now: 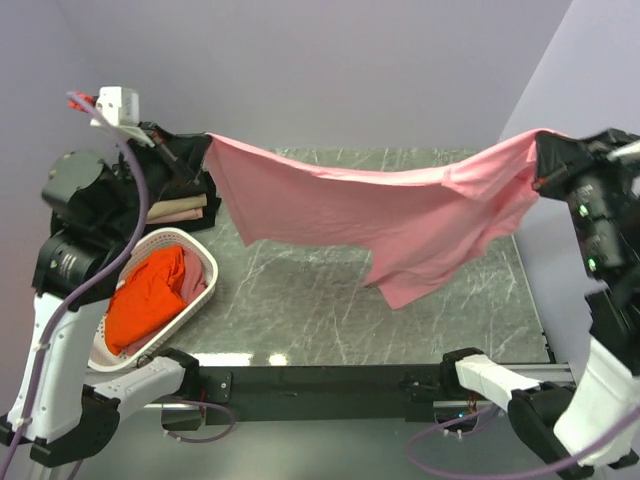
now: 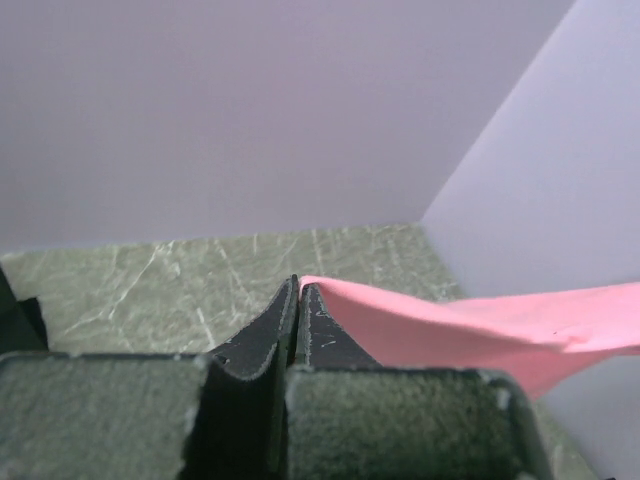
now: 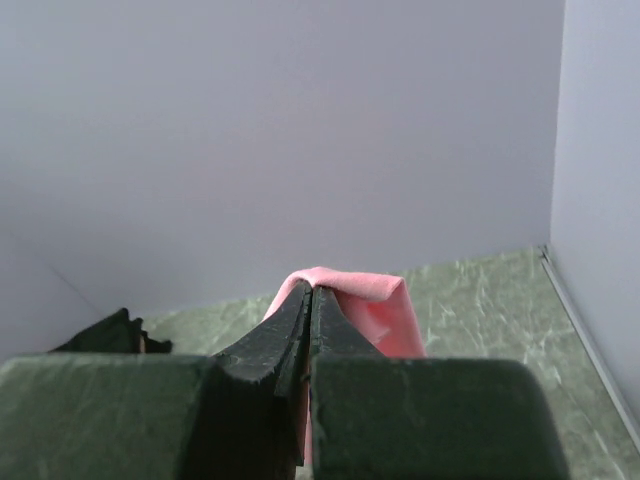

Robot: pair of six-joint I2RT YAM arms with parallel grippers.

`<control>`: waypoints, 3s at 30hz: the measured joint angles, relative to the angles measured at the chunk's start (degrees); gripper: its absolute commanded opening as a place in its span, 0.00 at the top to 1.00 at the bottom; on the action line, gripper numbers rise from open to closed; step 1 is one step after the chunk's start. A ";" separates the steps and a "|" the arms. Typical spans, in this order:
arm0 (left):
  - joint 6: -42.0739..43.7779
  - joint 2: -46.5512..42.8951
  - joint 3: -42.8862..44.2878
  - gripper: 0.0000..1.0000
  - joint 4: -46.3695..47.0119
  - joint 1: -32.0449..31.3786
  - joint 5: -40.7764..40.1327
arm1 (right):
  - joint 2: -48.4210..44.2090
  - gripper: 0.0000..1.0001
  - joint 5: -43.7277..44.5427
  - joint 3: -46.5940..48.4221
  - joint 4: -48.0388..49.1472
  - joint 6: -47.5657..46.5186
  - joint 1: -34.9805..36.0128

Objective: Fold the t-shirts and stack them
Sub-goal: Flatten the tshirt out

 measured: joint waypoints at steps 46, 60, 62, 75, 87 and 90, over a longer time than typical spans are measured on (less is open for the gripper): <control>3.30 12.74 -18.91 0.86 11.10 5.22 6.99 | -5.01 1.00 -17.07 -41.97 21.42 1.01 -6.14; -6.69 0.11 -35.21 0.09 -3.32 -3.69 5.66 | -14.84 0.35 -13.22 -63.19 4.92 6.75 -0.24; -6.84 1.73 -33.99 0.11 -2.62 -3.69 5.35 | -16.28 0.35 -12.63 -62.95 5.22 6.95 -0.24; -8.17 32.09 -28.65 0.11 13.07 -9.77 6.40 | 7.13 0.36 -13.92 -69.31 20.00 8.52 -1.25; -9.38 43.56 -28.57 0.10 22.97 -10.45 9.03 | 25.79 0.36 -19.06 -68.96 26.12 10.49 -9.20; -9.33 43.58 -30.86 0.10 23.76 -10.03 9.05 | 27.78 0.36 -19.93 -68.96 26.27 10.71 -10.43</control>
